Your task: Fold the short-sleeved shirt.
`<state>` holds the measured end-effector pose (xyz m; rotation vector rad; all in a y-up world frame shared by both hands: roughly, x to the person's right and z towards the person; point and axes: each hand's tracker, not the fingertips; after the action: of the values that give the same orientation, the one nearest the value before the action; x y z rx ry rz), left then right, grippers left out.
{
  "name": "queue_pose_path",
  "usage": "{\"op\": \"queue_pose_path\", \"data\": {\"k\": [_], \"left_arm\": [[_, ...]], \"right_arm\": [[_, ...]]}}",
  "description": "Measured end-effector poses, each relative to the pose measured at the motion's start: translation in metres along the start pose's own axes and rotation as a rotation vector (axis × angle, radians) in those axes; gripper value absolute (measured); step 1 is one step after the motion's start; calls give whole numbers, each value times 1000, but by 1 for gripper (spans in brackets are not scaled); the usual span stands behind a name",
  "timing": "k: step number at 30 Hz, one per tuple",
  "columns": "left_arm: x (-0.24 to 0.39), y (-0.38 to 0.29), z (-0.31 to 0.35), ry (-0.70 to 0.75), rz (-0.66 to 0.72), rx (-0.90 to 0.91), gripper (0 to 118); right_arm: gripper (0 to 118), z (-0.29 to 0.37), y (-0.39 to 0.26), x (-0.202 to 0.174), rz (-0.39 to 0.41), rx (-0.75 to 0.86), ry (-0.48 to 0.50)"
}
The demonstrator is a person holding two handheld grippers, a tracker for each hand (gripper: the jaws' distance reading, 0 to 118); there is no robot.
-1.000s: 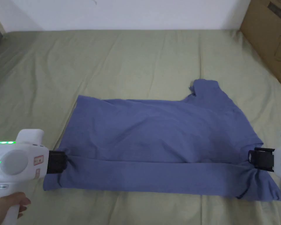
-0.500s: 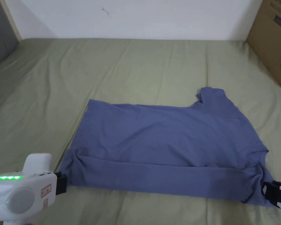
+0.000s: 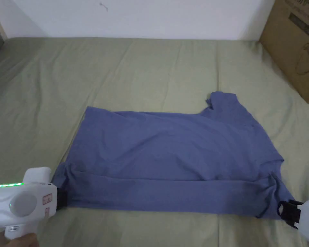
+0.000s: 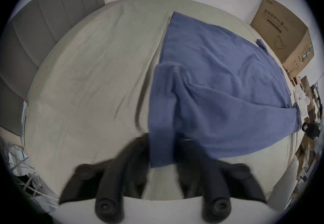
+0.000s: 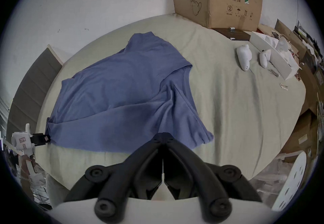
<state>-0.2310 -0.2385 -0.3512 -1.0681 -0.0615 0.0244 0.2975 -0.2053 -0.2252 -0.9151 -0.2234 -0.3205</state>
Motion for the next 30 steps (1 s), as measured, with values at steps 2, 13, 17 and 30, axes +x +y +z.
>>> {"op": "queue_pose_path", "data": {"k": [2, 13, 17, 30], "left_arm": [[9, 1, 2, 17, -48, -6, 7], [2, 9, 10, -11, -48, -23, 6], [3, 9, 6, -2, -63, -31, 6], [-2, 11, 8, -16, -92, -51, 4]], "right_arm": [[0, 0, -1, 0, 1, -4, -3], [101, -23, 28, 19, -12, -21, -36], [81, -57, 18, 28, -26, -137, -23], [6, -48, 15, 10, 69, -117, -23]]}}
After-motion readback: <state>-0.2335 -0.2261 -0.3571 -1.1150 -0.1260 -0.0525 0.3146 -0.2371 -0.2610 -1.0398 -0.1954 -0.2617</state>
